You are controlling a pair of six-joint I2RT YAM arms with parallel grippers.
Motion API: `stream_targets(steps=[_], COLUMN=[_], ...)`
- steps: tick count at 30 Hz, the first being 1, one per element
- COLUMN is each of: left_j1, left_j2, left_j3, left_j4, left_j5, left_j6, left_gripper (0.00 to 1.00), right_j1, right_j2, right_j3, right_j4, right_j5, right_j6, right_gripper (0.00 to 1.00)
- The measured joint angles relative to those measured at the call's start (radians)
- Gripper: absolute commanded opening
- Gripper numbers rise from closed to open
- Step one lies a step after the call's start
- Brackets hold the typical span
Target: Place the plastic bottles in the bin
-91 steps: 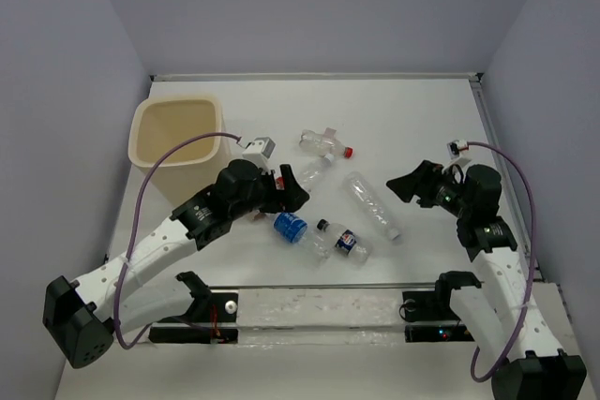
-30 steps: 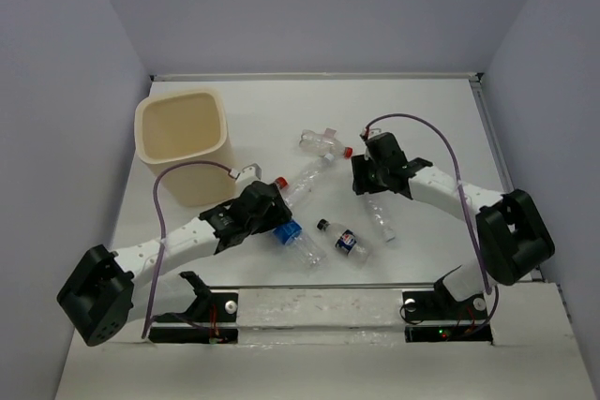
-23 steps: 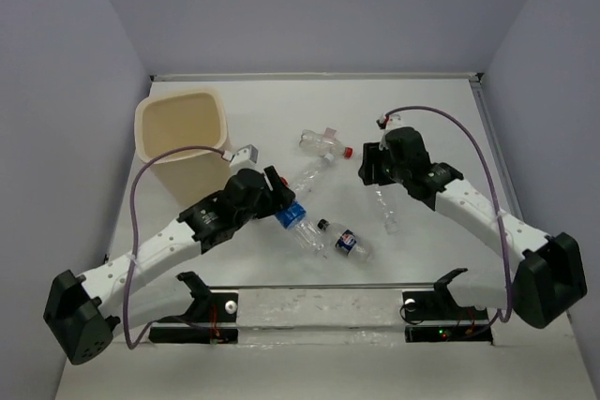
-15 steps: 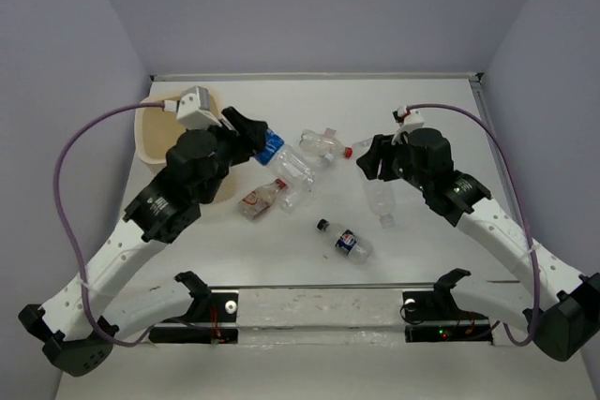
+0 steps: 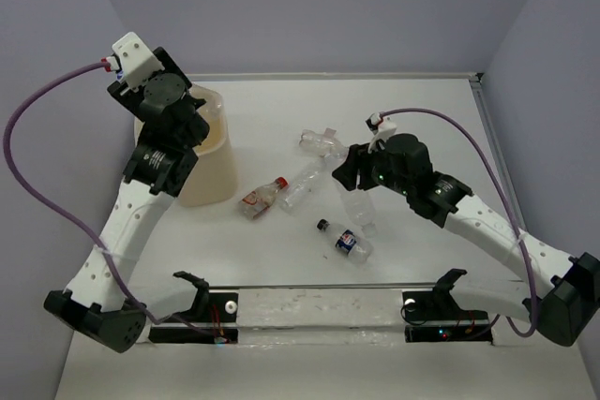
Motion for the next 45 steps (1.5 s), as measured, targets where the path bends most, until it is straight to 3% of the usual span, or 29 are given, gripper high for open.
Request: stream_targets(steps=[4, 6, 7, 9, 11, 16, 25, 35, 40, 44, 45], left_j1=[0.061, 0.075, 0.079, 0.081, 0.081, 0.082, 0.084, 0.085, 0.085, 0.085, 0.085], left_j2=[0.082, 0.105, 0.113, 0.119, 0.119, 0.091, -0.147, -0.483, -0.554, -0.551, -0.551], left_j3=[-0.060, -0.103, -0.128, -0.171, -0.192, -0.166, -0.053, -0.292, -0.301, -0.257, -0.250], left_j4=[0.159, 0.256, 0.295, 0.347, 0.347, 0.155, -0.105, -0.227, -0.277, -0.308, -0.311], left_j5=[-0.124, -0.172, -0.188, -0.208, -0.210, -0.107, 0.274, 0.581, 0.639, 0.676, 0.684], left_j6=[0.204, 0.316, 0.358, 0.413, 0.415, 0.259, -0.018, -0.174, -0.195, -0.190, -0.189], left_gripper=[0.58, 0.65, 0.89, 0.99, 0.99, 0.99, 0.99, 0.96, 0.97, 0.98, 0.98], right_j1=[0.043, 0.064, 0.069, 0.081, 0.087, 0.098, 0.137, 0.192, 0.224, 0.257, 0.262], right_j2=[0.039, 0.067, 0.076, 0.105, 0.123, 0.215, 0.499, 1.052, 1.279, 1.366, 1.377], right_j3=[0.024, 0.056, 0.068, 0.114, 0.151, 0.325, 0.653, 1.331, 1.596, 1.611, 1.604], right_j4=[0.018, 0.028, 0.032, 0.042, 0.056, 0.130, 0.372, 0.530, 0.591, 0.622, 0.621], right_j5=[-0.006, -0.010, -0.014, -0.025, -0.035, -0.066, -0.086, -0.142, -0.116, -0.088, -0.088], right_j6=[0.004, 0.004, 0.004, 0.004, 0.004, 0.015, 0.076, 0.101, 0.079, 0.032, 0.025], right_gripper=[0.44, 0.44, 0.44, 0.44, 0.44, 0.44, 0.43, 0.42, 0.42, 0.81, 0.84])
